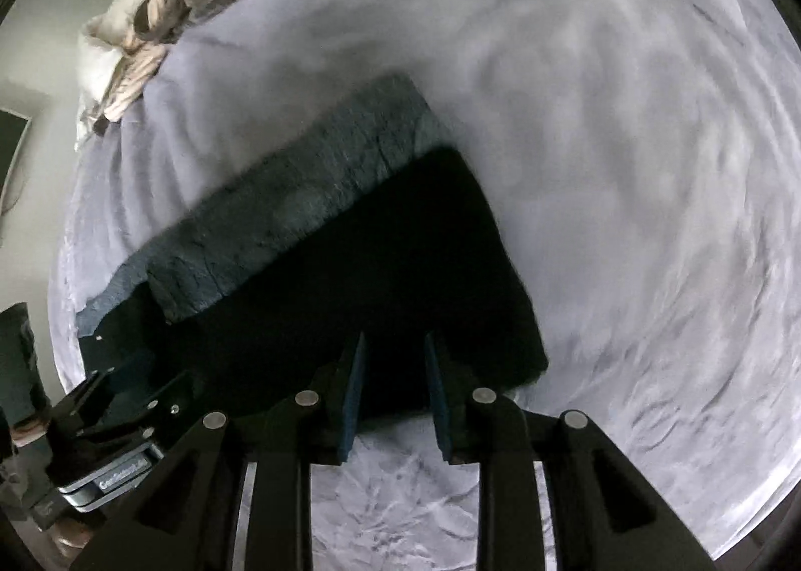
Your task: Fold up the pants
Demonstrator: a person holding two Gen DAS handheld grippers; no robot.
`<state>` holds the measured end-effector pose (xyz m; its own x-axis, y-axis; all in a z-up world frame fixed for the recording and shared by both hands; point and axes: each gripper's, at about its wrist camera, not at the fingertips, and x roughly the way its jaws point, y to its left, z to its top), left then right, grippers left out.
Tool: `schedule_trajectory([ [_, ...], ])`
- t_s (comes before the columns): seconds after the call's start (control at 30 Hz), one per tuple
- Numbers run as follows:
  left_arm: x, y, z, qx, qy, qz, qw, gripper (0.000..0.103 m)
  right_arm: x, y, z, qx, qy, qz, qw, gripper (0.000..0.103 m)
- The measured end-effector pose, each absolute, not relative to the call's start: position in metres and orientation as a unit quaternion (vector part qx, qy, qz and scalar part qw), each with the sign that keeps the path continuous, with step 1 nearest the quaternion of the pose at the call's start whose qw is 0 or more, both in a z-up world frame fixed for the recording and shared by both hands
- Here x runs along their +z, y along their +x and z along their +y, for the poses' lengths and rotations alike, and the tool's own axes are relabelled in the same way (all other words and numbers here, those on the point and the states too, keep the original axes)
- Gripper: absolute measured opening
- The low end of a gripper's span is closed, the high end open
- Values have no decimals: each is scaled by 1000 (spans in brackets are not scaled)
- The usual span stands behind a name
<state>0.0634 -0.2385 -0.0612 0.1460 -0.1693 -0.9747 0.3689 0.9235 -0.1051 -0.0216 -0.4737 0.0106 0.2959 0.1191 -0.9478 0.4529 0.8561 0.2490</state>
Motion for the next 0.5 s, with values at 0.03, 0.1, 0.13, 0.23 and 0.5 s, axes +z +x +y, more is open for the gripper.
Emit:
schedule_trajectory([
  [0.03,-58,61,-236,-181,77,629,752,82,12,-24,-470,-108,230,583,771,26],
  [0.1,-54,57,-232,-184,83,628,752,82,17,-24,-459,-102,202,585,779,27],
  [0.13,-51,54,-229,-184,89,626,752,82,18,-24,-455,-99,198,586,779,27],
  [0.23,-44,49,-228,-181,97,626,753,82,22,-24,-447,-91,197,589,778,27],
  [0.5,-28,36,-207,-165,106,637,746,82,29,-41,-419,-81,203,607,764,43],
])
